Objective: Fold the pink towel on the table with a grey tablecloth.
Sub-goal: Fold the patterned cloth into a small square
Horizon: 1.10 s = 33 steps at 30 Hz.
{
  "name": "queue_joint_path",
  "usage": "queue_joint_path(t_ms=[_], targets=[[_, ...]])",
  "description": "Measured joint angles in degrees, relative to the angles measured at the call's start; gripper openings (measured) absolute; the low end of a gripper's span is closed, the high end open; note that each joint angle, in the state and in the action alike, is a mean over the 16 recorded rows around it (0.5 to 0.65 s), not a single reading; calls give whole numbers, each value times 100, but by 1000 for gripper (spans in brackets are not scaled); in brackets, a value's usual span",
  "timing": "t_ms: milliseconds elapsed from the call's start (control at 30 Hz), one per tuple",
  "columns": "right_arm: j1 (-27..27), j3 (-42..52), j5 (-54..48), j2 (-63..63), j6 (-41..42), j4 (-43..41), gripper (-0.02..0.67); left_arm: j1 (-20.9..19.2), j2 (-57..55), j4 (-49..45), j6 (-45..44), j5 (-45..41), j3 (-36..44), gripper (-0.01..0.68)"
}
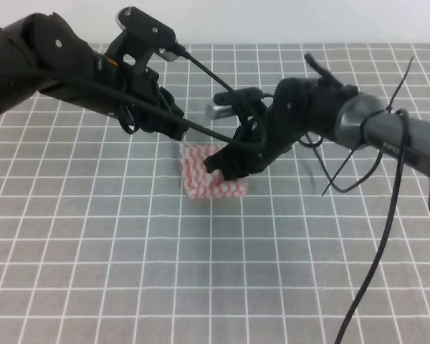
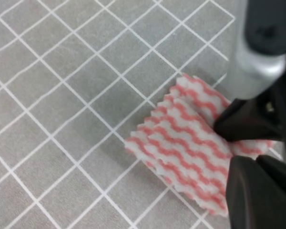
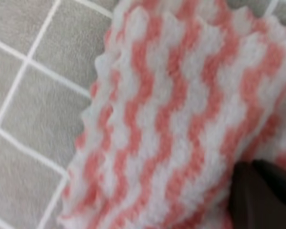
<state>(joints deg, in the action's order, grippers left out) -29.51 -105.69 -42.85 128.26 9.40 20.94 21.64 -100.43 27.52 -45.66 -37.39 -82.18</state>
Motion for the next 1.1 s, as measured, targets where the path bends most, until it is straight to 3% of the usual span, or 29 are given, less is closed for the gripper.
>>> queue_joint_path(t_ms=[233, 467, 700, 1100], targets=[[20, 15, 111, -96, -185, -224, -17, 0, 125, -17, 7, -134, 5, 0], [28, 448, 499, -1119, -196, -183, -17, 0, 744, -32, 115, -164, 203, 0], [38, 1983, 1685, -3062, -192, -33, -16, 0, 2149, -34, 540, 131, 998, 0], [42, 5307, 3347, -6794, -175, 107, -16, 0, 5413, -281, 1923, 727, 3285, 0]])
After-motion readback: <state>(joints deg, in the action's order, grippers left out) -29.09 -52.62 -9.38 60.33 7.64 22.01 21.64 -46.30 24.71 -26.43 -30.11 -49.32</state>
